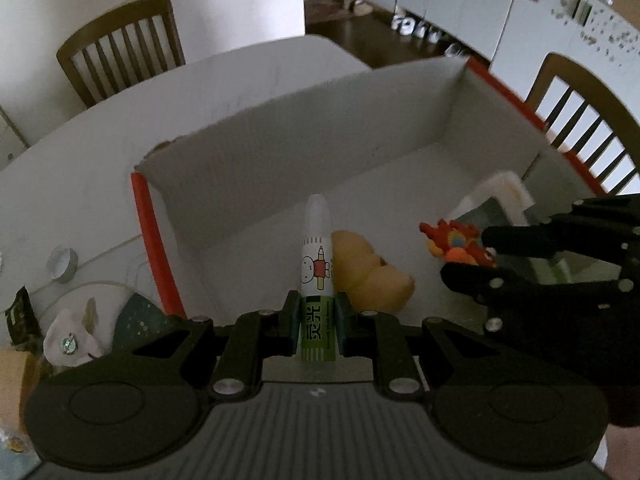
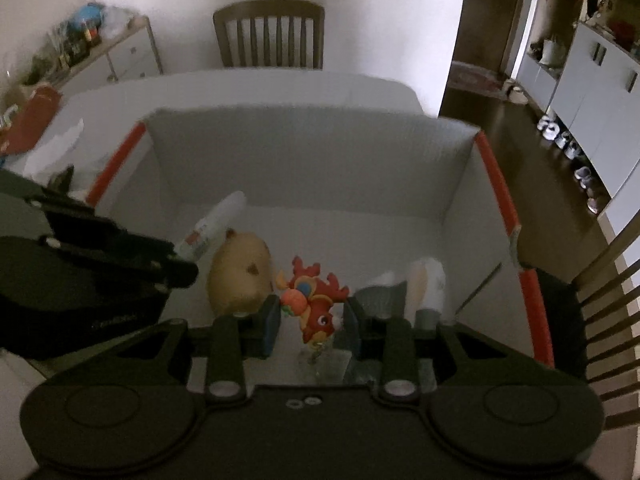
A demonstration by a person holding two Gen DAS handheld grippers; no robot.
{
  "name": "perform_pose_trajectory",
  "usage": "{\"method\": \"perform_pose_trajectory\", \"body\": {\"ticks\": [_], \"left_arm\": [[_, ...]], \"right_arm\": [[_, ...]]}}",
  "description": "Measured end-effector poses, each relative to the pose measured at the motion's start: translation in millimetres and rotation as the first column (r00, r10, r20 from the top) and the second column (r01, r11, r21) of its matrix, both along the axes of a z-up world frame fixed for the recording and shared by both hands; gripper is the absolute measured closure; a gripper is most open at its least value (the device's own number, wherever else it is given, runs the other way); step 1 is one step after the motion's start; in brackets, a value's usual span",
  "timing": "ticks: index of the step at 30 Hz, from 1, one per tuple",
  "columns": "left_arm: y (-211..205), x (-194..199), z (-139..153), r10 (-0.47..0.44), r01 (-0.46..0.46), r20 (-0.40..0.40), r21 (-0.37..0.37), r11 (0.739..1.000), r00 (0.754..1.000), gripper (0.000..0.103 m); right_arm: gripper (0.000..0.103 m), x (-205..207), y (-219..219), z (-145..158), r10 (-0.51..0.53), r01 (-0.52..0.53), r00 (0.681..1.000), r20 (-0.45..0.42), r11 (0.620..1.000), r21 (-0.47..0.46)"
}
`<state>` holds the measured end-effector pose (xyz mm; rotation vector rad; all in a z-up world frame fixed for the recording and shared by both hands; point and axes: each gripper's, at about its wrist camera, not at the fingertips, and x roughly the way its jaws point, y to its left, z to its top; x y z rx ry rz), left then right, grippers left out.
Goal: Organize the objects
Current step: 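Open both grippers to drop the tube and toy fish into the shoebox, then withdraw both tools from the shoebox toward the remaining table items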
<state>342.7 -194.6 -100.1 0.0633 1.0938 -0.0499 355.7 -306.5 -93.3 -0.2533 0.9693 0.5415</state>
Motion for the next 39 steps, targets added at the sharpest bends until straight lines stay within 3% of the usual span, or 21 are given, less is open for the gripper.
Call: {"method": "perform_pose_trajectory", "body": {"ticks": [9, 20, 23, 26, 28, 39], "left_arm": [[-15.2, 0.7, -11.4, -0.037, 0.041, -0.045, 0.078, 0.996, 0.998, 0.086], [-7.8, 3.2, -6.2, -0.036, 0.038, -0.036, 0.048, 0.998, 0.999, 0.086], [-3.4, -0.1, -1.3, -0.03, 0.03, -0.02, 0.02, 0.999, 0.999, 0.082], [-3.6, -5.8, 5.7, -0.027, 0.027, -0.003, 0.006, 1.0, 1.0, 0.069], [-2.0, -10.1, 11.9, -0.034, 0.035, 0.019, -0.018, 0.999, 0.999, 0.054], [8.7, -34.3, 41.8, -0.032, 0.039, 0.095, -0.07, 0.997, 0.995, 0.053]], "right_arm": [[0.07, 1.6, 1.3, -14.1, 0.013, -0.014, 0.999, -0.052, 1.0, -0.015], [0.06, -5.2, -6.9, -2.0, 0.028, -0.027, 0.999, -0.045, 0.999, 0.023], [0.06, -6.8, -12.0, 5.5, 0.026, -0.025, 0.999, -0.035, 0.999, 0.03], [0.06, -12.5, -18.1, 14.0, 0.022, -0.022, 1.0, -0.01, 0.999, 0.042], [0.06, -16.9, -21.9, 20.1, 0.022, -0.022, 1.0, 0.002, 0.999, 0.05], [0.059, -42.5, -31.3, 50.2, 0.016, -0.02, 0.999, 0.041, 0.995, 0.095]]}}
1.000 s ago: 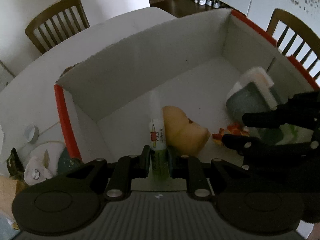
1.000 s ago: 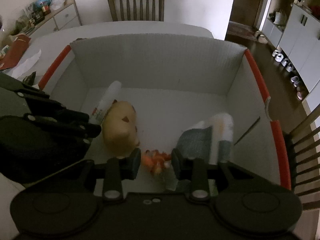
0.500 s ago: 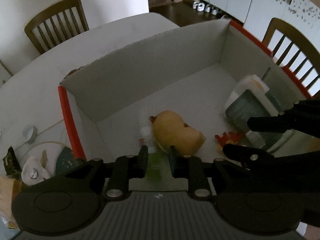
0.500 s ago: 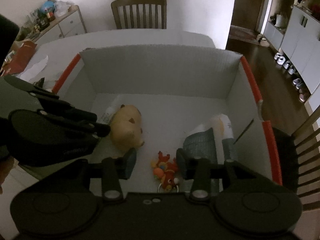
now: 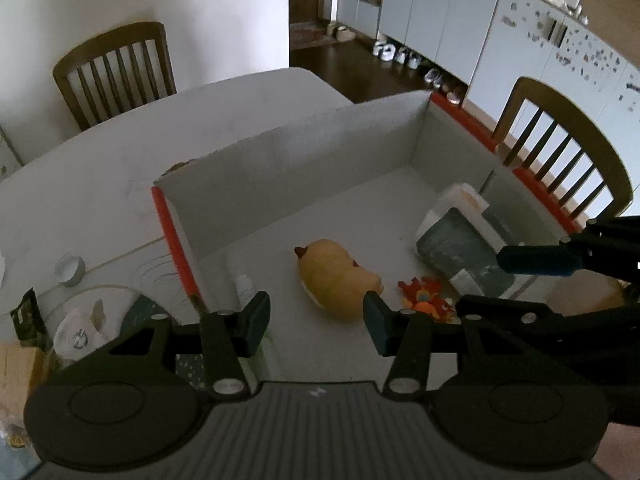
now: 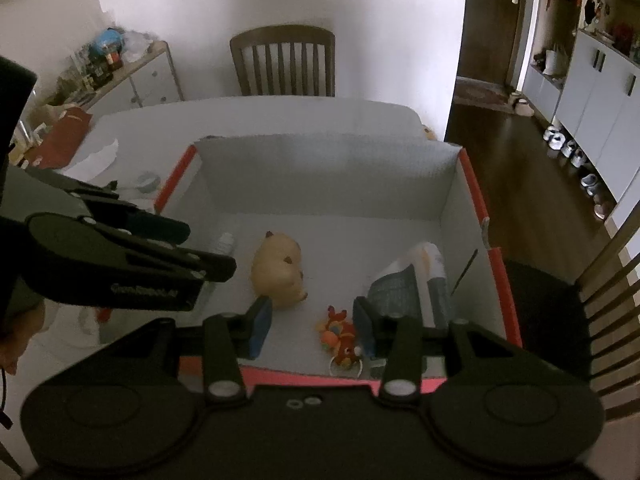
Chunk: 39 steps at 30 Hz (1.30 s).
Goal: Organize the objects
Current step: 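Withdraw both tools from the shoebox toward the remaining table items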
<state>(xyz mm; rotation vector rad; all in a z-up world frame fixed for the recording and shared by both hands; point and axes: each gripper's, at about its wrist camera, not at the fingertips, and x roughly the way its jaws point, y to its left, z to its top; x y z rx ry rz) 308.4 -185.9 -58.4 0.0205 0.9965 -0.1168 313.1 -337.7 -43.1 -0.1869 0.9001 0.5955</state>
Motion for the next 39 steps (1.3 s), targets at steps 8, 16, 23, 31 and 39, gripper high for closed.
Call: {"method": "perform_pose_trajectory", "body": {"ticks": [8, 16, 23, 31, 39], "left_arm": [[14.2, -31.6, 21.1, -0.005, 0.008, 0.05, -0.063, 0.998, 0.999, 0.053], [34.2, -64.9, 38.8, -0.041, 0.049, 0.119, -0.071, 0.996, 0.992, 0.039], [68.2, -85.9, 48.1, -0.033, 0.046, 0.139, -0.098, 0.994, 0.99, 0.037], [122.1, -108.7, 52.9, -0.006, 0.025, 0.15, -0.124, 0.992, 0.989, 0.023], [175.8, -128.8, 51.5, 0.035, -0.013, 0.156, -0.142, 0.99, 0.987, 0.019]], "right_arm": [[0.057, -20.6, -1.6, 19.9, -0.055, 0.054, 0.998, 0.022, 0.998, 0.038], [0.04, -44.6, 10.9, 32.7, -0.093, 0.09, 0.995, 0.046, 0.994, 0.065], [0.029, -66.4, 42.1, 39.5, -0.101, 0.097, 0.993, 0.058, 0.993, 0.071], [0.017, -94.0, 82.4, 42.3, -0.102, 0.097, 0.993, 0.051, 0.99, 0.099], [0.015, -109.5, 129.6, 41.6, -0.083, 0.079, 0.996, 0.044, 0.992, 0.1]]}}
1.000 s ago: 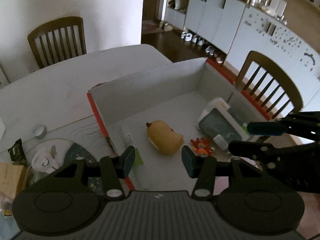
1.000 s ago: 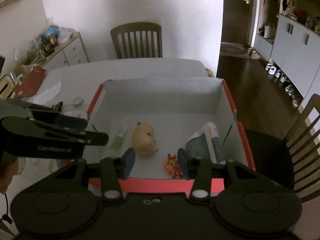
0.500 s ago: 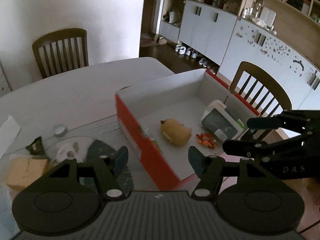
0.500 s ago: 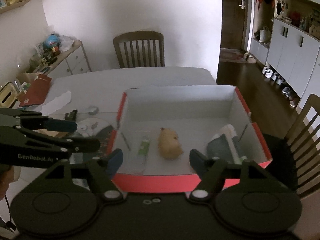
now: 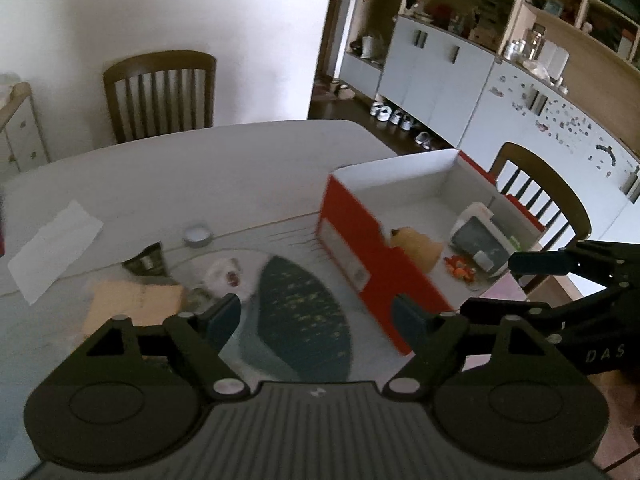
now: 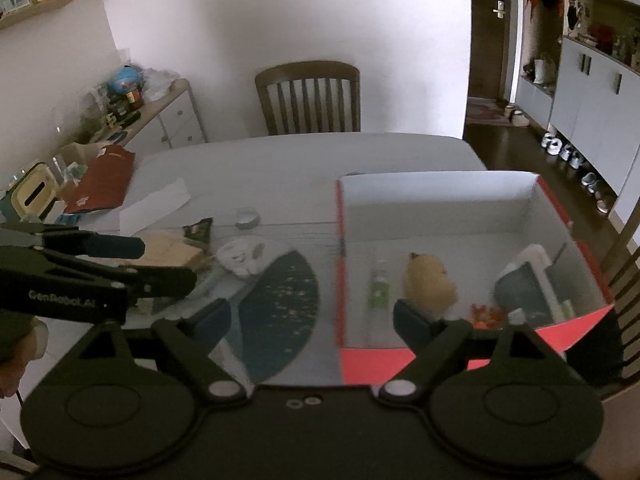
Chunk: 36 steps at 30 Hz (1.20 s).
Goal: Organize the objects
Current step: 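Withdraw both tools from the shoebox toward the remaining table items, then grasp the bagged bread loaf with the left gripper while the right grasps the white plush toy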
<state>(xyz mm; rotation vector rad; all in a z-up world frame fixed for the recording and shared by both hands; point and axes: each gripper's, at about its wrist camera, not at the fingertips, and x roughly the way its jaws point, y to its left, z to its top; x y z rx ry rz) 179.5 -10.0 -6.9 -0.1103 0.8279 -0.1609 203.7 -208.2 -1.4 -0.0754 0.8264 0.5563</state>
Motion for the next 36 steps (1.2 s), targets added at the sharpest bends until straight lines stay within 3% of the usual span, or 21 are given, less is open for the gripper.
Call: {"method": "perform_pose_trajectory", "body": {"ticks": [4, 7, 8, 18, 25, 30, 33, 36], "left_arm": [[25.8, -9.4, -4.3, 0.011, -0.011, -0.001, -0.003, 1.0, 1.0, 0.017], [42.8, -15.9, -9.4, 0.022, -0.022, 0.007, 0.01, 1.0, 1.0, 0.001], [47.7, -17.7, -11.6, 0.024, -0.025, 0.01, 0.013, 1.0, 1.0, 0.0], [105.5, -31.8, -40.5, 0.072, -0.073, 0.017, 0.034, 0.997, 0.997, 0.0], [129.9, -19.3, -62.2, 0.087, -0.088, 0.012, 0.058, 0.994, 0.996, 0.0], [138.9, -1.2, -72.8, 0.049, -0.049, 0.004, 0.073, 0.996, 0.999, 0.0], [142.0, 11.6, -76.6, -0.042, 0.041, 0.003, 0.11, 0.993, 0.999, 0.0], [148.2, 21.8, -78.8, -0.156, 0.157, -0.021, 0.101, 0.982, 0.988, 0.0]], "right_arm": [[0.014, -5.9, 21.6, -1.6, 0.008, -0.008, 1.0, -0.003, 1.0, 0.0], [0.014, -9.5, 36.2, -4.9, 0.01, -0.01, 1.0, -0.009, 1.0, -0.001], [0.013, -10.7, 41.1, -5.9, 0.011, -0.011, 1.0, -0.011, 1.0, -0.001], [0.013, -7.3, 76.4, -20.9, 0.018, -0.018, 1.0, -0.021, 0.999, -0.036], [0.013, 5.9, 102.6, -36.5, 0.071, -0.072, 0.997, -0.021, 0.995, -0.073], [0.013, 18.6, 122.3, -48.1, 0.125, -0.127, 0.992, -0.025, 0.986, -0.107], [0.013, 28.6, 128.0, -55.1, 0.133, -0.138, 0.99, -0.05, 0.984, -0.113], [0.013, 35.6, 132.0, -60.1, 0.153, -0.16, 0.986, -0.066, 0.98, -0.12]]}}
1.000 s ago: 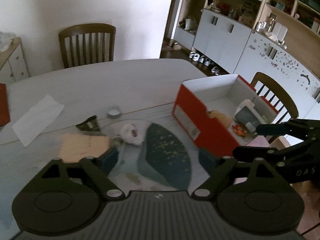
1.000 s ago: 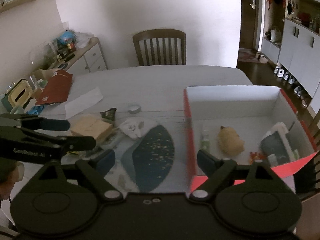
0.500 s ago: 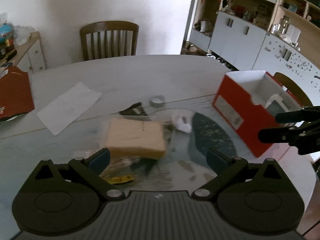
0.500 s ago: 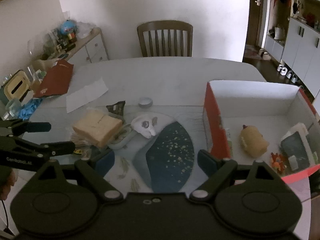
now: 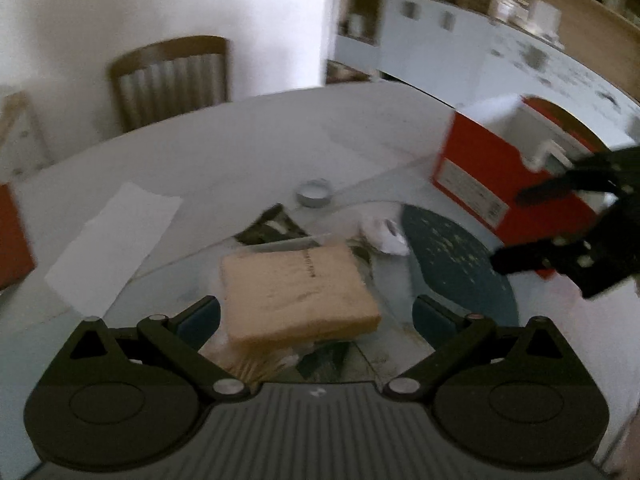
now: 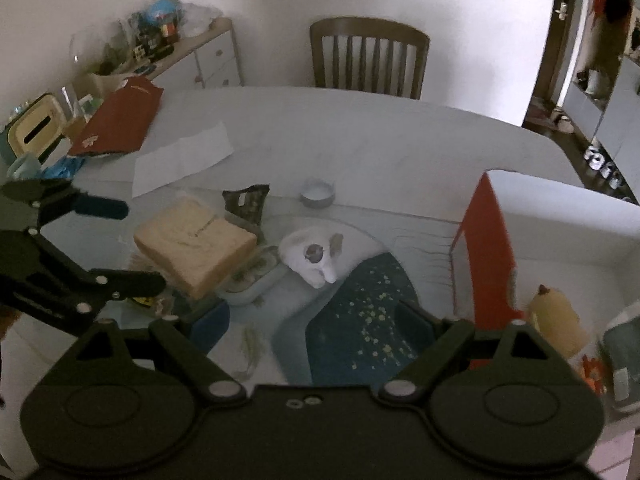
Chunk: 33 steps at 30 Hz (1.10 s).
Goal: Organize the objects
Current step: 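Grasp the bagged bread loaf with the left gripper while the right grasps the white plush toy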
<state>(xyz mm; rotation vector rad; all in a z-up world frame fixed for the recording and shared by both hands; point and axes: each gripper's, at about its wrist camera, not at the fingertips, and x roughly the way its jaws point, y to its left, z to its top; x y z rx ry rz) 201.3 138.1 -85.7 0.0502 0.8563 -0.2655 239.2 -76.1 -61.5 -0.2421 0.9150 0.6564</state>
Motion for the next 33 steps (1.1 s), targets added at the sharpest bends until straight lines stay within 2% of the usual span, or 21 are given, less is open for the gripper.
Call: {"method": "perform_pose_trajectory", "body": {"ticks": [3, 5, 8, 13, 19, 21, 27, 31, 33], "left_arm": [[2.8, 8.0, -2.2, -0.118, 0.118, -0.009, 0.038, 0.992, 0.993, 0.0], [2.7, 13.0, -4.5, -0.204, 0.205, -0.016, 0.074, 0.976, 0.979, 0.0], [2.5, 20.0, -8.7, -0.324, 0.324, -0.028, 0.134, 0.936, 0.946, 0.0], [-0.2, 32.5, -12.9, -0.493, 0.493, -0.055, 0.209, 0.845, 0.868, 0.0], [-1.5, 55.5, -19.8, -0.587, 0.592, -0.097, 0.22, 0.775, 0.804, 0.0], [-2.0, 62.3, -23.5, -0.606, 0.615, -0.11, 0.214, 0.759, 0.788, 0.0], [-4.2, 76.8, -35.2, -0.645, 0.662, -0.151, 0.147, 0.735, 0.75, 0.0], [-4.4, 81.1, -42.4, -0.647, 0.667, -0.17, 0.111, 0.736, 0.743, 0.0], [-5.3, 80.9, -46.4, -0.647, 0.668, -0.172, 0.12, 0.734, 0.743, 0.0]], "right_arm": [[0.013, 6.4, 4.8, -6.0, 0.014, -0.014, 1.0, -0.01, 1.0, -0.018], [0.013, 11.4, 8.4, -10.6, 0.016, -0.016, 1.0, -0.021, 1.0, -0.025], [0.014, 19.0, 12.3, -15.3, 0.017, -0.018, 0.999, -0.033, 0.999, -0.034], [0.015, 31.0, 21.9, -24.1, 0.02, -0.023, 0.998, -0.056, 0.998, -0.051], [0.016, 41.8, 34.7, -36.2, 0.043, -0.049, 0.996, -0.08, 0.996, -0.079], [0.016, 46.0, 38.3, -39.7, 0.043, -0.051, 0.996, -0.083, 0.994, -0.095], [0.018, 57.0, 47.4, -47.9, 0.081, -0.09, 0.993, -0.085, 0.99, -0.106], [0.02, 66.2, 49.0, -56.0, 0.083, -0.093, 0.991, -0.1, 0.991, -0.095], [0.024, 71.1, 49.0, -60.2, 0.069, -0.078, 0.992, -0.105, 0.993, -0.085]]}}
